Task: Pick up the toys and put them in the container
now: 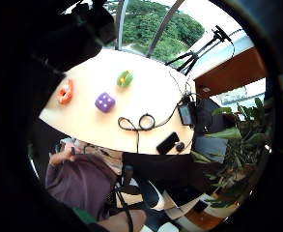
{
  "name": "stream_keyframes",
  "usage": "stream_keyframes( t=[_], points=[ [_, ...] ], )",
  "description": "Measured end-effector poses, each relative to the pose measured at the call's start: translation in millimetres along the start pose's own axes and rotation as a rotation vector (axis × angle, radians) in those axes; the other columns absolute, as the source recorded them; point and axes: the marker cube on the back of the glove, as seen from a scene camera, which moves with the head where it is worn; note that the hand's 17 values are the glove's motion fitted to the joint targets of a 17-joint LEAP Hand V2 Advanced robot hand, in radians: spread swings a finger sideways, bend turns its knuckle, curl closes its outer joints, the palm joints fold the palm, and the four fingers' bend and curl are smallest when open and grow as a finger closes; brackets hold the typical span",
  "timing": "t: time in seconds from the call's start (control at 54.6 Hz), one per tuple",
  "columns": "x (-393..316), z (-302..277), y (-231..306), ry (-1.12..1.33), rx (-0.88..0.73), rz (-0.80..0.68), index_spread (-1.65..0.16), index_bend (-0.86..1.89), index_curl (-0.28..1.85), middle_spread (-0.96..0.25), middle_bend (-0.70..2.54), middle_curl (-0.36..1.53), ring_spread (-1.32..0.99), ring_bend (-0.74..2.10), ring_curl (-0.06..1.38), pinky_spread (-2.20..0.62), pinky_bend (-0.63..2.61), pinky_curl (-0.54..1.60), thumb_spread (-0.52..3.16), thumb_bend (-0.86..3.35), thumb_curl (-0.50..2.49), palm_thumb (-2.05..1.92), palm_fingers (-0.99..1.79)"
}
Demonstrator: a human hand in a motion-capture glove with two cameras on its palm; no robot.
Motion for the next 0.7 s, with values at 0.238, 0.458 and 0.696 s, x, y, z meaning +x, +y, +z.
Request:
stream_keyframes(
  t=[0.238,0.458,0.696],
  points=[
    [-17,-10,-9,0.058,-0.012,0.026,-0.16,0.19,0.15,-0.06,0.13,0.04,-0.07,0.58,0.17,0.01,0.77,0.25,1.21,0.22,0.1,0.15,0.15],
    [-18,-13,-34,0.138,-0.029,0.059,-0.19,0.15,0.21,-0.1,0.29,0.14,-0.08,0.62,0.19,0.01,0.8,0.28,1.54,0.25,0.18,0.11,0.13],
    [1,5,-80,0.218,-0.153,0.124,-0.24,0.11,0.24,-0.07,0.19,0.18,-0.02,0.55,0.19,0.03,0.94,0.33,1.56,0.18,0.22,-0.02,-0.14]
  ],
)
